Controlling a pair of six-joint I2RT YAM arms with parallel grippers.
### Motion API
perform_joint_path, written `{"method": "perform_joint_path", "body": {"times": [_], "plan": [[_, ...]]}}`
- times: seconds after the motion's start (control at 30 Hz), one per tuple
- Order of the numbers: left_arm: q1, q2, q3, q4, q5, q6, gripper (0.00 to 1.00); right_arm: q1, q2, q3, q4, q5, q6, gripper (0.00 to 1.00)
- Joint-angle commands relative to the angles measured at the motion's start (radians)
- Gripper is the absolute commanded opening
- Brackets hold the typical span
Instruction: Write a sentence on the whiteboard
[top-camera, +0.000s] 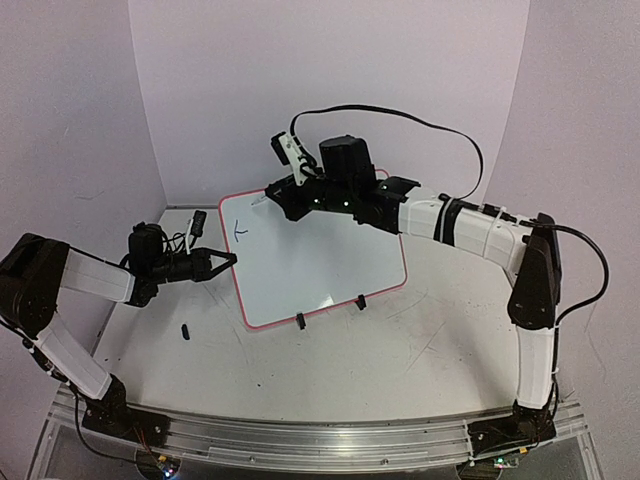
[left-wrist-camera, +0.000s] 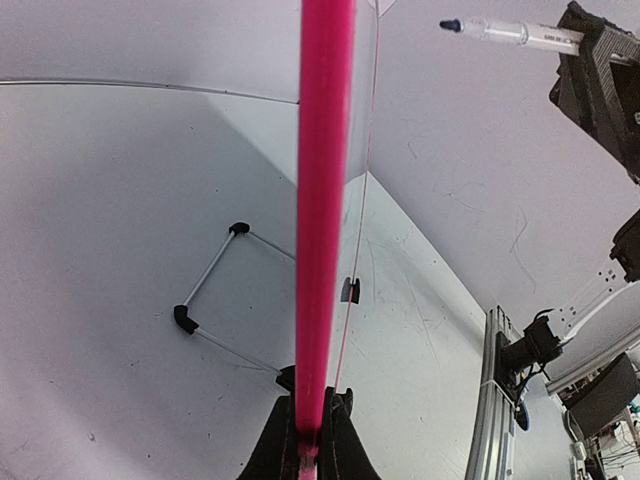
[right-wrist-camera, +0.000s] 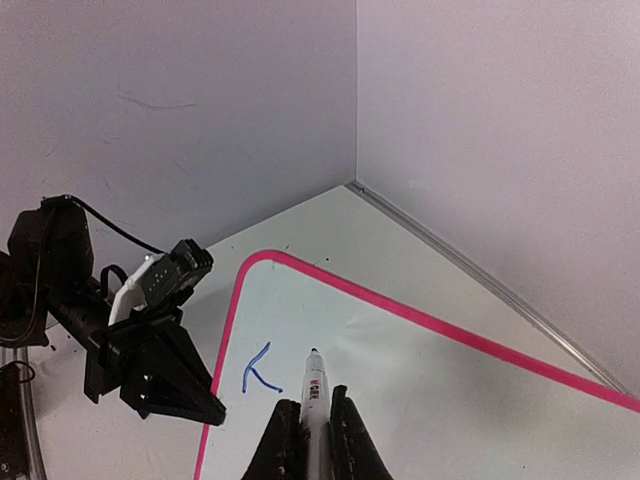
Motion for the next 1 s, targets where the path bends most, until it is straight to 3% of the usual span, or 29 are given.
{"method": "perform_joint_path", "body": {"times": [0.0,0.97], "plan": [[0.001,0.018,0.03,-0.004,-0.02,0.0,0.0,0.006,0.042,0.078,0.007,-0.02,0.007,0.0],[0.0,0.019,0.038,-0.007,-0.01,-0.003,0.0,0.008,0.099,0.124,-0.05,-0.04,0.016,0.0]]}}
